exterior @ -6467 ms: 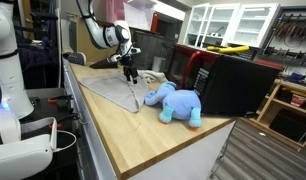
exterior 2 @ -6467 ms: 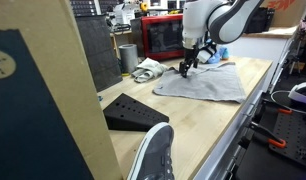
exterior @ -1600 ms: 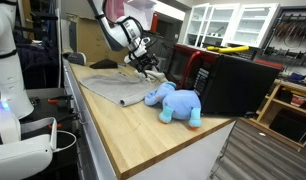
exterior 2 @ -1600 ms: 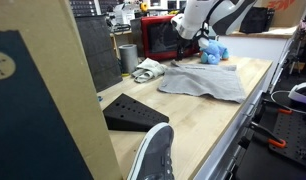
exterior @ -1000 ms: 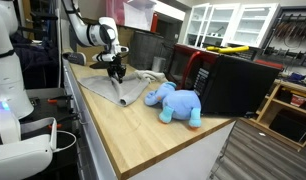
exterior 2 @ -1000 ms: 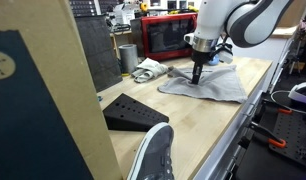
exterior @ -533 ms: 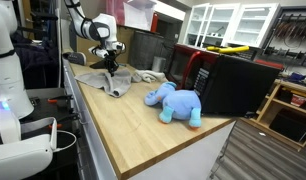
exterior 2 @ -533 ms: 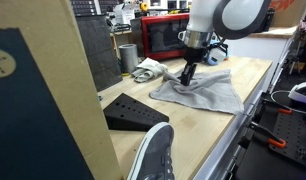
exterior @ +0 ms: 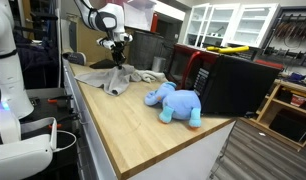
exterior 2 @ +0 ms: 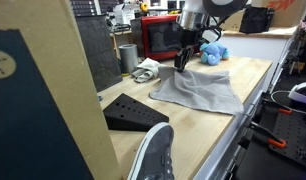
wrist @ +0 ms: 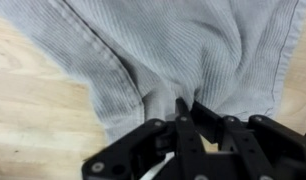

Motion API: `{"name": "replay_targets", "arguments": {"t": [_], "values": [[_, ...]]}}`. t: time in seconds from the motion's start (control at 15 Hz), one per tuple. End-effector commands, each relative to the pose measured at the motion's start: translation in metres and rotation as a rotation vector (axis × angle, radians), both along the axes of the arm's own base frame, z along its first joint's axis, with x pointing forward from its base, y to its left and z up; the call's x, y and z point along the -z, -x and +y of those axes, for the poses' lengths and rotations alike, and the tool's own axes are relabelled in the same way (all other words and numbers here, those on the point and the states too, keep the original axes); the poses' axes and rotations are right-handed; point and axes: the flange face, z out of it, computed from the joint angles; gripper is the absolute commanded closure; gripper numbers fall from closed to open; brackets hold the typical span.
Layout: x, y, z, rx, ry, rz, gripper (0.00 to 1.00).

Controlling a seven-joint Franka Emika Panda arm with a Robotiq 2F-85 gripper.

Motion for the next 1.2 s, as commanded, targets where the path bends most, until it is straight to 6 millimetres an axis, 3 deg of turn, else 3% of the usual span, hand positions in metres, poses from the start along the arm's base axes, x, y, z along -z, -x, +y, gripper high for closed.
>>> {"name": "replay_targets", "arguments": {"t": [0.0, 0.33, 0.6, 0.87, 1.13], "values": [[-0.017, -0.006, -0.015, 0.032, 0.036, -0.022, 0.64], [-0.034, -0.014, -0.027, 0.067, -0.009, -0.003, 0.29], [-0.042, -0.026, -0.049, 0.124, 0.032, -0.013, 0.00], [-0.021, -0.032, -0.071, 0.152, 0.112, -0.003, 0.00], [0.011, -0.030, -0.077, 0.130, 0.161, 0.062, 0.00]]}}
